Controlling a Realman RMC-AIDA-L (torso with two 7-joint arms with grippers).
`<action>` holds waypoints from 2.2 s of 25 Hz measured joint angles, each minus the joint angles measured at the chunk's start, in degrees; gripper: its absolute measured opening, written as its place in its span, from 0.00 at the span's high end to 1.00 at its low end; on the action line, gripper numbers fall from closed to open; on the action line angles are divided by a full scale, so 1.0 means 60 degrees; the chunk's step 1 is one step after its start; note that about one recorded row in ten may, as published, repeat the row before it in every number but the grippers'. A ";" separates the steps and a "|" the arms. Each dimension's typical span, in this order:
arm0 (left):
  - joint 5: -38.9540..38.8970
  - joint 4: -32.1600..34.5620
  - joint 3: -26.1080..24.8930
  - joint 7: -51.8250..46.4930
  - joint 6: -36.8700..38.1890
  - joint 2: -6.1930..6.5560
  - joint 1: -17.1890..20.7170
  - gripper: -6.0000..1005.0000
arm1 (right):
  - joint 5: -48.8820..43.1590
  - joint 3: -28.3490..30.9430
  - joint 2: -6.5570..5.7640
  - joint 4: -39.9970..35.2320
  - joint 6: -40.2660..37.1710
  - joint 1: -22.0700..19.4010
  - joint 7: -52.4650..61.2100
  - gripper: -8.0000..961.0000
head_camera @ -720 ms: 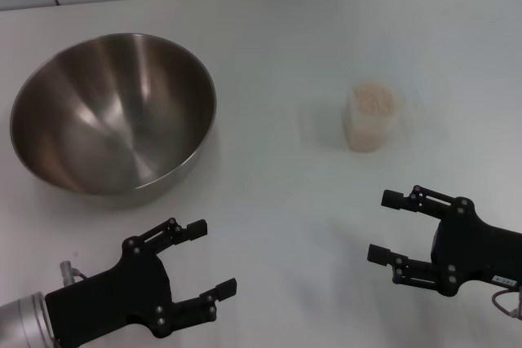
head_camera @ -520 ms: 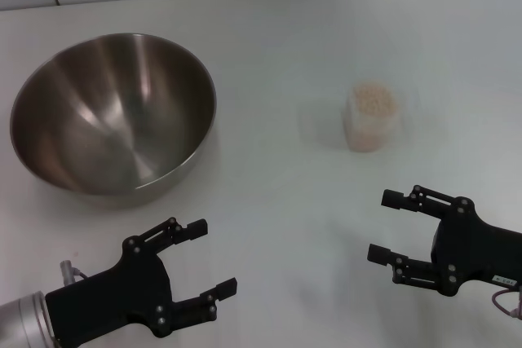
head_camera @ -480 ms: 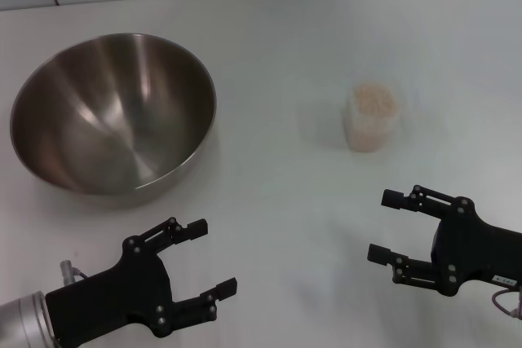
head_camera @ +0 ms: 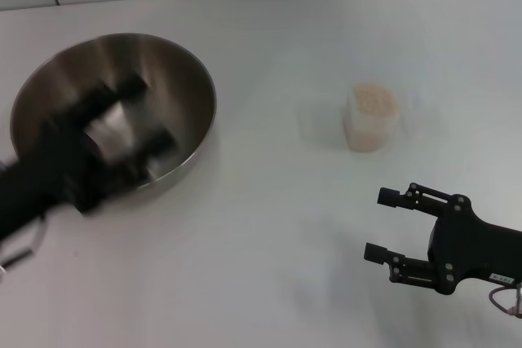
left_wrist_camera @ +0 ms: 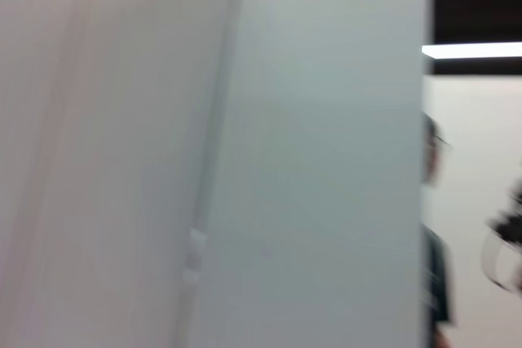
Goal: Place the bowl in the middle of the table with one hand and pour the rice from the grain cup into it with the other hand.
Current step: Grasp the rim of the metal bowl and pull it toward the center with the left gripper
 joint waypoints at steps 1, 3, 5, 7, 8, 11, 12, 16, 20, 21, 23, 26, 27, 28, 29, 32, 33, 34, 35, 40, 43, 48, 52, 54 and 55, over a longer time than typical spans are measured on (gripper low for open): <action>0.0000 0.0000 0.0000 0.0000 0.0000 0.0000 0.0000 0.18 | 0.0000 -0.0001 0.0000 -0.0005 -0.0008 -0.0005 0.0016 0.21; 0.0021 0.0289 -0.0978 -0.1193 -0.0727 0.0476 0.0000 0.18 | 0.0000 -0.0001 0.0000 -0.0010 -0.0032 -0.0011 0.0023 0.21; 0.0054 0.0433 -0.1288 -0.1665 -0.1152 0.0676 0.0013 0.19 | 0.0000 -0.0001 0.0000 -0.0010 -0.0039 -0.0016 0.0024 0.21; 0.0087 0.0966 -0.1639 -0.2480 -0.2177 0.1089 0.0136 0.19 | 0.0000 -0.0002 0.0000 -0.0027 -0.0044 -0.0017 0.0033 0.21; 0.0147 0.1461 -0.1695 -0.2869 -0.2803 0.1307 0.0286 0.19 | 0.0000 -0.0002 0.0000 -0.0027 -0.0044 -0.0017 0.0033 0.21; 0.0751 0.3596 -0.1886 -0.3655 -0.4793 0.1743 0.1038 0.19 | -0.0059 0.0005 0.0001 -0.0253 -0.0045 -0.0063 0.0250 0.21; 0.1272 0.4905 -0.2119 -0.3920 -0.5891 0.1849 0.1574 0.20 | -0.0059 0.0005 0.0001 -0.0253 -0.0045 -0.0063 0.0250 0.21; 0.5700 1.0754 -0.3450 -0.6844 -1.0809 0.1585 0.3517 0.21 | -0.0246 0.0061 0.0032 -0.0773 -0.0046 -0.0266 0.0538 0.21; 0.9617 1.2781 -0.4540 -1.0664 -1.2063 0.1222 0.3740 0.22 | -0.0250 0.0049 0.0079 -0.1000 -0.0044 -0.0346 0.0645 0.21; 1.1114 1.3016 -0.4822 -1.2131 -1.2092 0.1111 0.3698 0.22 | -0.0251 0.0043 0.0116 -0.1108 -0.0039 -0.0377 0.0652 0.21; 1.3553 1.3465 -0.5615 -1.4029 -1.1589 0.0717 0.3419 0.23 | -0.0250 0.0030 0.0134 -0.1176 -0.0021 -0.0402 0.0655 0.21; 1.6424 1.3443 -0.7188 -1.5741 -0.9391 -0.0059 0.2570 0.23 | -0.0251 0.0018 0.0144 -0.1192 -0.0001 -0.0419 0.0658 0.21; 1.6776 1.3363 -0.7487 -1.5852 -0.8950 -0.0181 0.2415 0.24 | -0.0251 0.0018 0.0144 -0.1192 -0.0001 -0.0419 0.0658 0.21; 1.7391 1.3181 -0.8123 -1.5965 -0.8169 -0.0440 0.2091 0.24 | -0.0251 0.0014 0.0144 -0.1193 0.0006 -0.0421 0.0659 0.21; 1.7892 1.3002 -0.8626 -1.5841 -0.7596 -0.0655 0.1787 0.24 | -0.0251 0.0010 0.0146 -0.1195 0.0007 -0.0420 0.0661 0.21; 1.8727 1.2559 -0.9102 -1.5496 -0.6924 -0.0854 0.1328 0.25 | -0.0251 0.0010 0.0146 -0.1197 0.0012 -0.0422 0.0663 0.21; 1.8807 1.2413 -0.9096 -1.5440 -0.6869 -0.0853 0.1251 0.25 | -0.0251 0.0013 0.0146 -0.1197 0.0015 -0.0421 0.0663 0.21; 1.8855 1.2270 -0.9083 -1.5388 -0.6826 -0.0846 0.1195 0.26 | -0.0251 0.0016 0.0146 -0.1197 0.0018 -0.0421 0.0663 0.21; 1.8905 1.2150 -0.9082 -1.5332 -0.6819 -0.0842 0.1149 0.26 | -0.0251 0.0020 0.0146 -0.1197 0.0022 -0.0422 0.0663 0.21; 1.9279 1.1624 -0.9132 -1.5112 -0.6916 -0.0826 0.0977 0.27 | -0.0250 0.0035 0.0146 -0.1197 0.0034 -0.0437 0.0663 0.21; 1.9417 1.1315 -0.9154 -1.4900 -0.6842 -0.0818 0.0863 0.28 | -0.0249 0.0033 0.0146 -0.1197 0.0042 -0.0438 0.0663 0.21; 1.9523 1.0966 -0.9113 -1.4761 -0.6772 -0.0844 0.0736 0.30 | -0.0249 0.0029 0.0146 -0.1197 0.0048 -0.0436 0.0663 0.21; 1.9542 1.0890 -0.9053 -1.4692 -0.6759 -0.0875 0.0737 0.31 | -0.0249 0.0034 0.0152 -0.1197 0.0049 -0.0438 0.0663 0.21; 1.9547 1.0766 -0.9026 -1.4635 -0.6745 -0.0864 0.0724 0.31 | -0.0249 0.0035 0.0156 -0.1197 0.0050 -0.0447 0.0663 0.21; 1.9547 1.0673 -0.9029 -1.4586 -0.6749 -0.0851 0.0695 0.32 | -0.0249 0.0035 0.0157 -0.1197 0.0055 -0.0452 0.0663 0.21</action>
